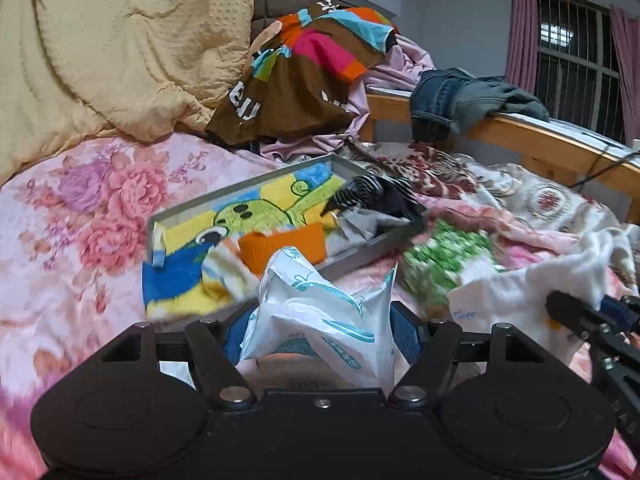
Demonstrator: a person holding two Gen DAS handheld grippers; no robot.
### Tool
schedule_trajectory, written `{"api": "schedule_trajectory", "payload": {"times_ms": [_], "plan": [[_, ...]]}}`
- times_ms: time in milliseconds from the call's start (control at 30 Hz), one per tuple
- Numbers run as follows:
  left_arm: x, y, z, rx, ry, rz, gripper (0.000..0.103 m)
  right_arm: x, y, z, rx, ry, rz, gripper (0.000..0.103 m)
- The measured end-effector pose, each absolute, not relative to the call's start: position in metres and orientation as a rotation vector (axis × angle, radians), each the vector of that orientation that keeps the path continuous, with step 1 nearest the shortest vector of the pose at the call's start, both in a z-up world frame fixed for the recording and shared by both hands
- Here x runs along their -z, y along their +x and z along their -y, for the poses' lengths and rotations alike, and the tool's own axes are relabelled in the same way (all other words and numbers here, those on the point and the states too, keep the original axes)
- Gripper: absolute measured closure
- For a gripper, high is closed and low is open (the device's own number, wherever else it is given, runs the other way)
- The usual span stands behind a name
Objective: Organize soft objects
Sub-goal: 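Lift and carry the packet and muslin cloth with both tools over the tray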
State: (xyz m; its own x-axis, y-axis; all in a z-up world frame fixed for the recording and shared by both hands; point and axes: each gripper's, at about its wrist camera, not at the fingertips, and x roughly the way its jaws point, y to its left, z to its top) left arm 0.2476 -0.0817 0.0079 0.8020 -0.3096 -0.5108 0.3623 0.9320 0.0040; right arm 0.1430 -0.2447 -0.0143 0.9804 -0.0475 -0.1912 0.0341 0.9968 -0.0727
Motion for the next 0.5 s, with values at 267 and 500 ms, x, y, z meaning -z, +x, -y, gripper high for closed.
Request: {"api": "schedule_trajectory", "payload": {"times_ms": [267, 500], "plan": [[-0.017, 0.324, 0.089, 0.310, 0.125, -0.526, 0.031, -0.022, 0.231, 0.269, -0.064, 0.035, -0.117, 0.088], [-0.019, 0.385, 0.091, 0.253, 0.060, -0.571, 0.031, -0.053, 0.335, 0.287, -0.208, 0.164, -0.172, 0.088]]}}
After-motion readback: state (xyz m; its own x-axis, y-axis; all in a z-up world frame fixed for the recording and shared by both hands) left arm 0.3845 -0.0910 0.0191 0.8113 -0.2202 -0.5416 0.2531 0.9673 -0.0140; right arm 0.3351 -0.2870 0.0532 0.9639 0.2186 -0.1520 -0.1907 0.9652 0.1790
